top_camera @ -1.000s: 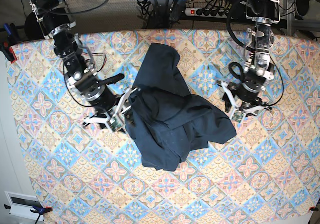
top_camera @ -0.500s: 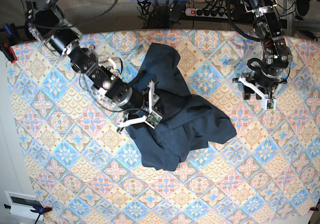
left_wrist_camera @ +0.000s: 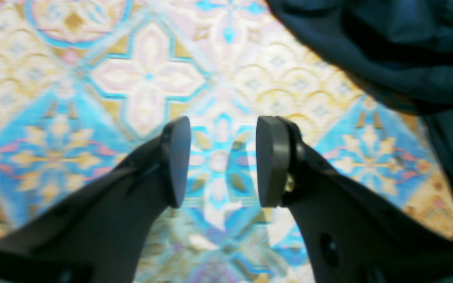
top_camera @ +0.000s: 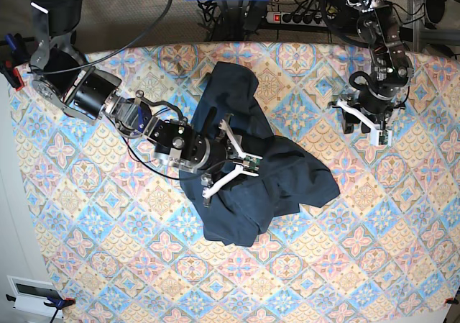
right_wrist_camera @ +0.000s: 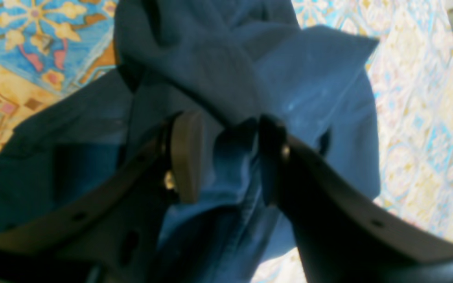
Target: Layout the t-shirt on the table in an organized manner, then fold the t-shirt properly
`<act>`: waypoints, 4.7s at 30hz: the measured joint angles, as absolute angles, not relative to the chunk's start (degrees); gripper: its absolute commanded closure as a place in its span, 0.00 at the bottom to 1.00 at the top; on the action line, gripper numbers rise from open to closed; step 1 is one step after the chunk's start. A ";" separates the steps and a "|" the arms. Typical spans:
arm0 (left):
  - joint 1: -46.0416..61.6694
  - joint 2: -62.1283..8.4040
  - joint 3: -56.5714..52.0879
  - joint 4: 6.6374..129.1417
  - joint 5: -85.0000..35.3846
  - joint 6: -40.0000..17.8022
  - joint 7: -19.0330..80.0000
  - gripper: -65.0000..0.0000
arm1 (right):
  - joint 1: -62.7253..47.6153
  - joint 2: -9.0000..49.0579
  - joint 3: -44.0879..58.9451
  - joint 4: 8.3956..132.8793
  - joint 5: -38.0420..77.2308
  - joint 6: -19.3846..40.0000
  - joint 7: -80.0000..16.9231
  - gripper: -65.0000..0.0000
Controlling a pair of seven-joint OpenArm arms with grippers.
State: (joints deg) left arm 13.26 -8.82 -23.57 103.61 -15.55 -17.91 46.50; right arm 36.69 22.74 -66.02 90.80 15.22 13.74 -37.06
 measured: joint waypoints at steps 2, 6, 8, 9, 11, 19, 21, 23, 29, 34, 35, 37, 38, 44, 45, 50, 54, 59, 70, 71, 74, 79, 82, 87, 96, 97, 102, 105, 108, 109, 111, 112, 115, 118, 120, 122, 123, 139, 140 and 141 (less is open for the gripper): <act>13.82 -8.69 -23.57 103.61 -15.79 -17.85 46.65 0.58 | 38.00 21.58 -67.37 89.97 15.20 13.69 -37.01 0.65; 13.78 -7.57 -23.59 103.61 -15.46 -17.61 46.48 0.58 | 39.90 18.94 -69.58 88.77 15.64 14.48 -37.08 0.63; 13.78 -6.87 -23.57 103.61 -15.64 -17.67 46.50 0.58 | 41.50 18.50 -69.82 88.75 15.68 14.41 -36.32 0.58; 13.82 -6.66 -23.55 103.61 -15.68 -17.69 46.59 0.58 | 42.52 18.59 -69.76 88.25 15.64 14.41 -36.18 0.55; 13.85 -6.70 -23.57 103.61 -15.66 -17.69 46.57 0.58 | 43.75 18.90 -69.56 86.06 15.22 13.78 -36.49 0.47; 13.80 -6.83 -23.64 103.61 -15.44 -17.65 46.52 0.58 | 44.14 15.51 -70.17 83.85 15.40 16.05 -36.49 0.42; 13.80 -6.94 -23.66 103.61 -15.46 -17.65 46.50 0.58 | 44.27 16.12 -71.22 83.90 15.29 20.69 -36.71 0.42; 13.82 -6.72 -23.66 103.61 -15.46 -17.67 46.54 0.58 | 43.88 16.71 -72.12 83.81 15.38 22.33 -37.47 0.42; 13.82 -6.81 -23.64 103.61 -15.44 -17.67 46.52 0.58 | 44.01 16.14 -72.55 82.76 15.42 22.35 -36.84 0.42; 13.80 -6.83 -23.64 103.61 -15.44 -17.67 46.50 0.58 | 43.68 16.49 -72.55 80.40 15.38 22.33 -37.19 0.42; 13.82 -6.81 -23.64 103.61 -15.46 -17.72 46.52 0.58 | 43.68 16.49 -72.55 80.38 15.38 22.33 -37.17 0.43; 13.82 -6.79 -23.62 103.61 -15.75 -17.87 46.52 0.58 | 43.68 16.32 -72.55 80.40 15.40 22.35 -37.10 0.47; 13.80 -6.81 -23.64 103.61 -16.45 -17.82 46.46 0.58 | 43.68 16.21 -72.55 80.40 15.40 22.35 -37.08 0.51; 13.85 -6.98 -23.64 103.61 -18.92 -17.85 46.52 0.58 | 43.66 16.34 -72.40 80.58 15.40 22.39 -37.17 0.91; 13.82 -7.01 -23.64 103.61 -18.90 -17.82 46.54 0.58 | 43.64 16.34 -72.20 80.68 15.42 22.37 -37.10 0.97; 13.82 -7.01 -23.64 103.61 -18.92 -17.82 46.50 0.58 | 43.31 16.34 -68.42 82.72 15.40 22.76 -37.30 1.00; 13.85 -7.18 -23.68 103.61 -18.92 -17.82 46.50 0.58 | 41.25 16.36 -62.17 85.08 15.38 22.52 -37.34 1.00; 14.35 -7.31 -23.66 103.61 -19.11 -17.85 46.44 0.58 | 40.80 17.19 -53.93 85.45 15.84 22.85 -36.82 1.00; 14.66 -7.33 -23.66 103.61 -19.09 -17.82 46.50 0.58 | 45.08 18.44 -26.46 71.16 14.92 22.48 -37.50 1.00; 14.63 -7.27 -23.66 103.61 -19.09 -17.85 46.52 0.58 | 46.74 18.44 -24.56 69.54 14.98 22.55 -37.08 1.00; 14.66 -7.40 -23.68 104.38 -18.96 -17.56 46.78 0.58 | 49.36 19.94 -19.73 65.47 15.18 22.70 -36.51 1.00; 15.66 -7.42 -23.51 108.77 -19.14 -17.93 46.50 0.58 | 50.65 21.93 -11.03 59.79 3.07 22.35 -35.31 1.00; 15.68 -7.35 -23.53 109.30 -19.11 -17.87 46.52 0.58 | 52.01 21.54 -6.44 56.69 -10.44 22.59 -27.51 1.00; 15.73 -7.49 -21.34 109.40 -18.90 -17.63 46.72 0.58 | 50.94 21.23 0.64 55.40 -26.35 22.98 -24.58 0.98; 13.69 -10.11 -13.43 109.60 -18.24 -17.67 46.96 0.58 | 39.31 20.62 -3.73 62.39 -28.64 23.44 -28.14 0.78; 12.95 -10.33 -12.75 109.60 -18.24 -17.69 46.92 0.58 | 37.85 20.78 -4.84 64.18 -28.60 23.46 -28.60 0.78; 10.83 -10.33 -7.86 109.56 -18.24 -17.78 47.20 0.58 | 36.56 21.08 -8.67 74.13 -28.62 22.35 -30.13 0.78; 9.10 -10.37 -4.97 109.34 -17.80 -17.63 47.24 0.58 | 30.30 21.12 -8.08 81.62 -28.64 21.23 -29.76 0.78; 5.43 -10.24 -3.38 106.04 -13.37 -17.63 46.94 0.58 | 21.82 21.10 -8.43 85.38 -28.38 23.90 -32.88 0.78; 3.55 -10.22 -2.79 104.33 -11.81 -17.61 46.96 0.58 | 20.01 21.08 -8.58 86.67 -28.40 24.03 -33.12 0.78; 0.23 -10.17 -1.21 100.95 -11.27 -17.58 46.50 0.58 | 18.59 21.12 -8.49 89.76 -28.45 23.07 -32.34 0.78; -1.23 -10.15 -0.60 99.00 -11.29 -17.65 46.37 0.58 | 18.28 21.17 -8.34 91.09 -28.60 22.33 -31.59 0.78; -4.29 -10.17 0.43 94.17 -11.00 -17.61 46.74 0.58 | 14.83 21.08 -8.19 94.52 -28.34 22.22 -31.40 0.78; -4.95 -8.05 0.51 91.15 -10.79 -17.26 47.27 0.58 | 11.42 20.95 -7.49 94.98 -20.29 23.94 -33.21 0.78; -4.25 -6.68 1.15 91.11 -10.94 -17.45 47.18 0.58 | 11.75 20.25 -3.38 95.09 -11.92 23.70 -34.37 0.78; -3.03 -5.78 1.21 91.13 -11.53 -17.65 47.20 0.58 | 12.51 20.75 1.54 95.74 -4.01 22.31 -37.04 0.77; -2.37 -5.69 1.26 91.07 -11.38 -17.65 47.44 0.58 | 12.69 21.23 3.68 95.74 -0.10 22.20 -38.24 0.77; -3.05 -1.89 -1.50 86.80 -15.29 -16.51 44.14 0.58 | 9.58 21.04 6.48 95.61 12.12 22.31 -39.64 0.77; -3.07 -0.97 -3.66 86.80 -15.18 -15.07 43.59 0.58 | 9.52 21.04 6.50 95.61 12.05 22.31 -39.77 0.77; -3.11 -0.10 -5.96 86.74 -14.90 -13.87 43.48 0.58 | 9.37 21.04 6.48 95.57 12.03 22.31 -40.01 0.77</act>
State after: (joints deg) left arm -3.11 -0.10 -5.96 86.74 -14.90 -13.87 43.48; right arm 9.37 21.04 6.48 95.57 12.03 22.31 -40.01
